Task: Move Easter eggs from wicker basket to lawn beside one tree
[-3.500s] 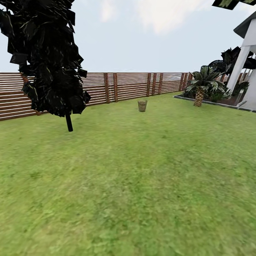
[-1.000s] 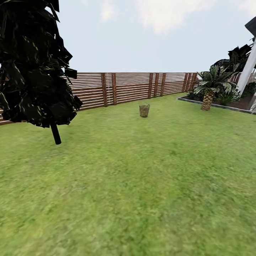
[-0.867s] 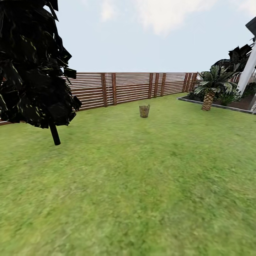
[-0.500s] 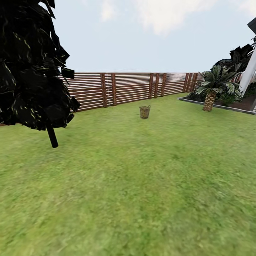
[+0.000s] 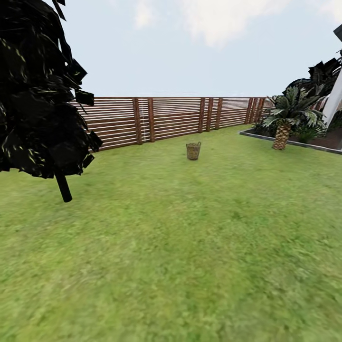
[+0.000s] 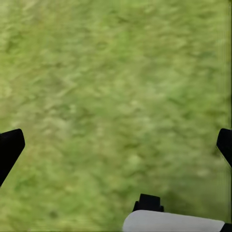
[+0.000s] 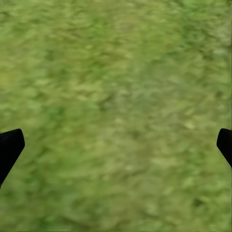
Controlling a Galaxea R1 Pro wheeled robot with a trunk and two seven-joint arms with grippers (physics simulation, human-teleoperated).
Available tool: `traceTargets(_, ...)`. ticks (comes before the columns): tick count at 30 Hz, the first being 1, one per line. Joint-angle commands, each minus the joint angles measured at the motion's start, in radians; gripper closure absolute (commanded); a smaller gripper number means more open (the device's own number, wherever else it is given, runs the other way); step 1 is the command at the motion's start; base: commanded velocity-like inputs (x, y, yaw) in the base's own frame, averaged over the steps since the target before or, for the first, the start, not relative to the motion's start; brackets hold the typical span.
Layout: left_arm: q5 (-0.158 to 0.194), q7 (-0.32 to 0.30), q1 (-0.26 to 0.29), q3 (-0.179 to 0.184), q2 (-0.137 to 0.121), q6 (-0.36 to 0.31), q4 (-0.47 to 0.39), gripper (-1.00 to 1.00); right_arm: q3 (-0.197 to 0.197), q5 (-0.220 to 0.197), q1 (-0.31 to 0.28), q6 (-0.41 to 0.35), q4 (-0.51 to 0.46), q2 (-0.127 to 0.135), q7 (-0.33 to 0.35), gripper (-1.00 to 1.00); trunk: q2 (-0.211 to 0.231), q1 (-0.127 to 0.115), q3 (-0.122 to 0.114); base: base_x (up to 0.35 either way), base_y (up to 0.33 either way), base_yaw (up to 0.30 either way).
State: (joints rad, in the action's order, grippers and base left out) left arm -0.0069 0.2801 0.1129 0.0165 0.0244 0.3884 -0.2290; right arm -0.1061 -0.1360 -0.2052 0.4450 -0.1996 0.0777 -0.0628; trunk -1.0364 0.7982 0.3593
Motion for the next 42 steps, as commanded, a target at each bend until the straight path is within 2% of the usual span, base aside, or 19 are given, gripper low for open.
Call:
traceTargets(1,-0.001,0.005,0.001,0.002,0.0,0.003,0.001,-1.0,-0.009,-0.01,-0.001,0.003,0.0,0.0,-0.003,-1.0,-0.001,0.001,0.001,0.335,-0.076,0.0)
traceTargets(42,-0.001,0.005,0.001,0.002,0.0,0.003,0.001,-1.0,-0.009,-0.01,0.0,0.003,0.002,0.0,-0.003,-1.0,-0.001,0.001,0.001,0.335,-0.076,0.0)
